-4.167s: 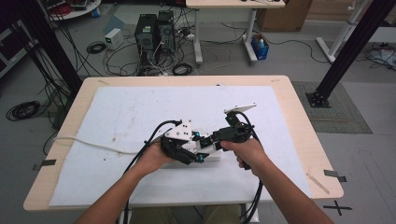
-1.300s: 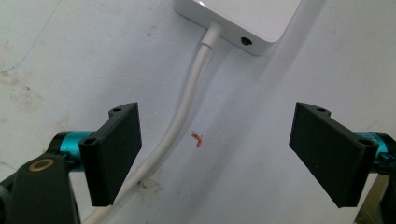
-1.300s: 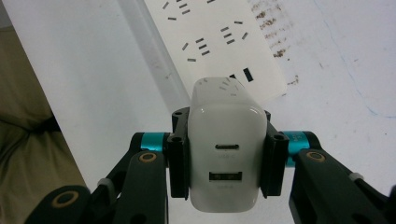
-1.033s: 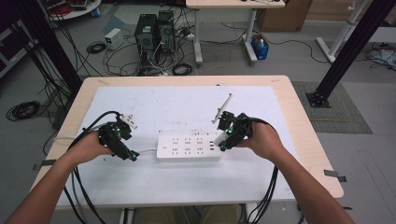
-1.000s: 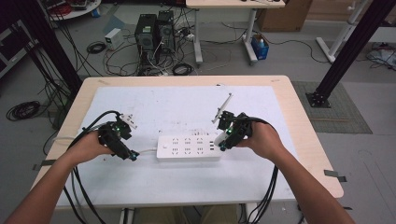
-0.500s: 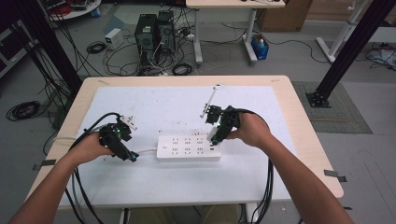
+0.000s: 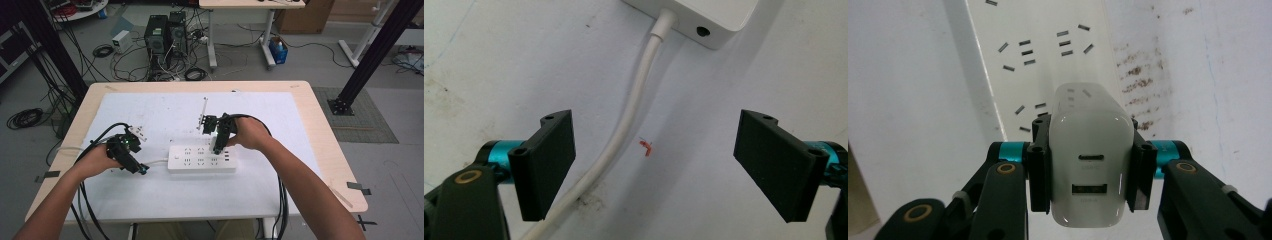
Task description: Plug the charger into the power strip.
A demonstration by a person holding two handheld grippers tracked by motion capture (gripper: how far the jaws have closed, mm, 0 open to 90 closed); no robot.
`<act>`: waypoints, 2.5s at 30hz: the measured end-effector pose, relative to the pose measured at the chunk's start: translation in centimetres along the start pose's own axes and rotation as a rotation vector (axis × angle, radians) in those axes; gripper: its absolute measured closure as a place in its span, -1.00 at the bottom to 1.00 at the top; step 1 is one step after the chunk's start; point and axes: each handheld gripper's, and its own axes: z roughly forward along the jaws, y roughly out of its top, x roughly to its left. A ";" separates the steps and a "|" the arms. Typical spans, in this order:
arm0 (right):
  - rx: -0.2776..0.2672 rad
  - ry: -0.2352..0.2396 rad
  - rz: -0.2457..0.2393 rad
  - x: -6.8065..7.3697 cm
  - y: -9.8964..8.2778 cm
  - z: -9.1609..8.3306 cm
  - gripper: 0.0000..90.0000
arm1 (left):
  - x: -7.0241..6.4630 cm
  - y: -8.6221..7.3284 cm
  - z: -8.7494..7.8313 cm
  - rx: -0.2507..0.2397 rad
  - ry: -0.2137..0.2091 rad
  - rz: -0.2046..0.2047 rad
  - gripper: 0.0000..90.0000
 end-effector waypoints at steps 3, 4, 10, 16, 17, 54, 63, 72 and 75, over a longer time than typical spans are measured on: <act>0.007 0.000 -0.025 -0.2 0.4 0.5 0.38 | 0.1 -0.2 0.1 -0.002 -0.002 -0.004 -0.62; 0.015 -0.001 -0.031 -0.3 0.6 0.6 0.38 | 0.1 -0.3 0.2 -0.007 -0.002 -0.010 -0.62; 0.063 -0.009 -0.139 0.0 1.4 1.3 0.38 | 0.3 -0.6 0.2 -0.007 -0.004 -0.011 -0.62; 0.112 -0.023 -0.214 0.5 1.9 1.7 0.39 | 0.3 -0.8 0.2 -0.011 -0.007 -0.016 -0.62; 0.120 -0.026 -0.226 0.6 2.0 1.7 0.39 | 0.3 -0.8 0.2 -0.011 -0.008 -0.016 -0.62; 0.183 -0.015 -0.236 0.4 2.8 3.1 0.40 | 0.5 -0.8 0.4 -0.044 -0.013 -0.058 -0.62; 0.180 -0.013 -0.224 0.5 3.1 3.3 0.40 | 0.7 -0.8 0.5 -0.044 -0.016 -0.062 -0.62; 0.153 0.049 -0.194 -0.6 2.7 3.5 0.40 | 0.5 -1.1 0.6 -0.065 -0.019 -0.087 -0.62; 0.121 0.015 -0.208 -0.1 2.3 3.5 0.40 | 0.5 -1.0 0.8 -0.060 -0.027 -0.087 -0.62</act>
